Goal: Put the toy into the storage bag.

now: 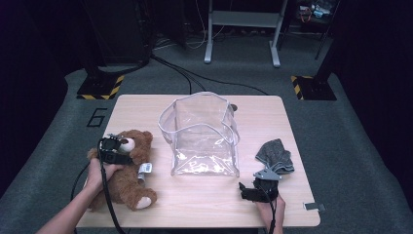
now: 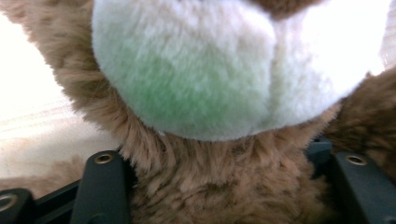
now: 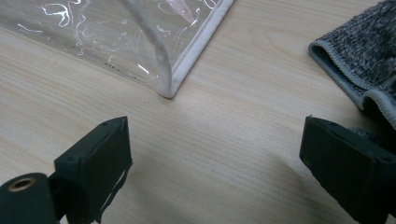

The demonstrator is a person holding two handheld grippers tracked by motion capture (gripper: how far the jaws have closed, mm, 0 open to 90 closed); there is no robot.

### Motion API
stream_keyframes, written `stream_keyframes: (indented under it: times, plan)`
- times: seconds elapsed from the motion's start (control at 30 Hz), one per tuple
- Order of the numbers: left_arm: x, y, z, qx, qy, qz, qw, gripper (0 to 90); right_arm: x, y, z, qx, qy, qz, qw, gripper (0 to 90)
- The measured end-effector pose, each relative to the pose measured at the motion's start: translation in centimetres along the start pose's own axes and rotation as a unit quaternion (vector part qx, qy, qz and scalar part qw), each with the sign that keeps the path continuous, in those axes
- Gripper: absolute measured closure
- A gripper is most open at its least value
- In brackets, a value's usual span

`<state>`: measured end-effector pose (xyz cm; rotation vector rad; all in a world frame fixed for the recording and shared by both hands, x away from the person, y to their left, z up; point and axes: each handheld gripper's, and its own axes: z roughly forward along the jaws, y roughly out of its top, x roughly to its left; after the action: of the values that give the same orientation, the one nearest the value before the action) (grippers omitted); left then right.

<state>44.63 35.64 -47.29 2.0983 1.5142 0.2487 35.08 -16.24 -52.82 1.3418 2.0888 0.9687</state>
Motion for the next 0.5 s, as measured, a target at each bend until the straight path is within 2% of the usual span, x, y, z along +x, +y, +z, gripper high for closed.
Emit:
stream_keyframes:
  times: [0.23,0.3,0.33,0.43,0.5]
  plan:
    - [0.4,-0.4,-1.1,-0.033,-0.008,0.001,0.9994,45.7,0.0,0.0,0.0,0.0,0.003,0.001,1.0,9.6]
    - [0.5,-0.5,-1.5,-0.042,-0.009,-0.002,0.9991,46.1,0.1,0.0,0.0,0.001,-0.001,-0.008,1.0,9.9]
    - [0.5,-0.4,-1.7,-0.05,-0.007,-0.002,0.9987,46.2,0.3,0.0,0.1,0.003,-0.007,-0.005,1.0,9.9]
    - [0.4,-0.1,-2.3,-0.082,-0.002,-0.007,0.9966,46.4,0.4,0.1,0.1,0.009,-0.011,-0.017,0.9997,9.8]
    - [0.3,0.2,-2.8,-0.101,0.001,-0.007,0.9949,46.6,0.5,0.1,0.2,0.012,-0.009,-0.011,0.9998,9.6]
